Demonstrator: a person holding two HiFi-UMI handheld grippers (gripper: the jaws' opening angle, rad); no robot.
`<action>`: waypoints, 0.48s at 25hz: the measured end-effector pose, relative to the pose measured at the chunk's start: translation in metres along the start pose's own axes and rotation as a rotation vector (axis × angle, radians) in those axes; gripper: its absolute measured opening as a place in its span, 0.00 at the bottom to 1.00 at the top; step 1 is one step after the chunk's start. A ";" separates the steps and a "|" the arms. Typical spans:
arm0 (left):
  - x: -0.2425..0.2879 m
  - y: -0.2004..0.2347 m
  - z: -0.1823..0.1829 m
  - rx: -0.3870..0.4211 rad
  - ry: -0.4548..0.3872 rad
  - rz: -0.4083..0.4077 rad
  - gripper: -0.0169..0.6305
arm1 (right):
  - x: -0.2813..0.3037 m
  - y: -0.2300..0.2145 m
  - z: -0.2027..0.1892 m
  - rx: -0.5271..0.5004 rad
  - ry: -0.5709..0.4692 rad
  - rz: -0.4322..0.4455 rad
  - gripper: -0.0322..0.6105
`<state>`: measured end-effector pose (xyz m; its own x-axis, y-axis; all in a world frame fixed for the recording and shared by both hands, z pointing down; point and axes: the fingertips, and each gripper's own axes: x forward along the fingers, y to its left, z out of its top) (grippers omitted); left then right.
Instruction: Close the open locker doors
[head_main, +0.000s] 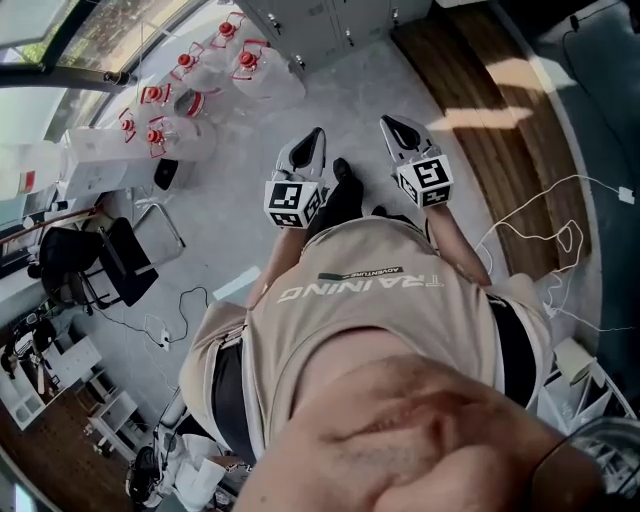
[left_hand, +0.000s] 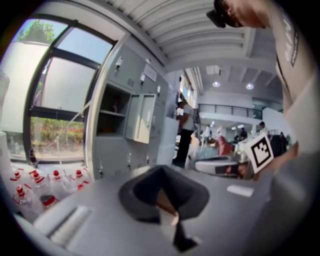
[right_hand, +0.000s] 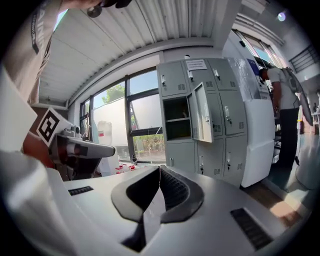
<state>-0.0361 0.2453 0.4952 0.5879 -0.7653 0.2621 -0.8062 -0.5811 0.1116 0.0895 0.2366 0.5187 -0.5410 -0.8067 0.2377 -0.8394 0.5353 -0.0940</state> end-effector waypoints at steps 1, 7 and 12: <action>0.008 0.010 0.001 -0.004 -0.004 -0.004 0.03 | 0.010 -0.005 0.004 0.018 -0.006 0.000 0.07; 0.074 0.057 0.039 0.012 -0.042 -0.077 0.03 | 0.061 -0.048 0.036 0.004 -0.004 -0.071 0.07; 0.117 0.108 0.069 0.008 -0.074 -0.108 0.03 | 0.115 -0.063 0.062 -0.014 -0.024 -0.106 0.07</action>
<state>-0.0495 0.0734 0.4716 0.6747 -0.7163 0.1778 -0.7376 -0.6630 0.1277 0.0769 0.0943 0.4923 -0.4501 -0.8648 0.2225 -0.8915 0.4496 -0.0562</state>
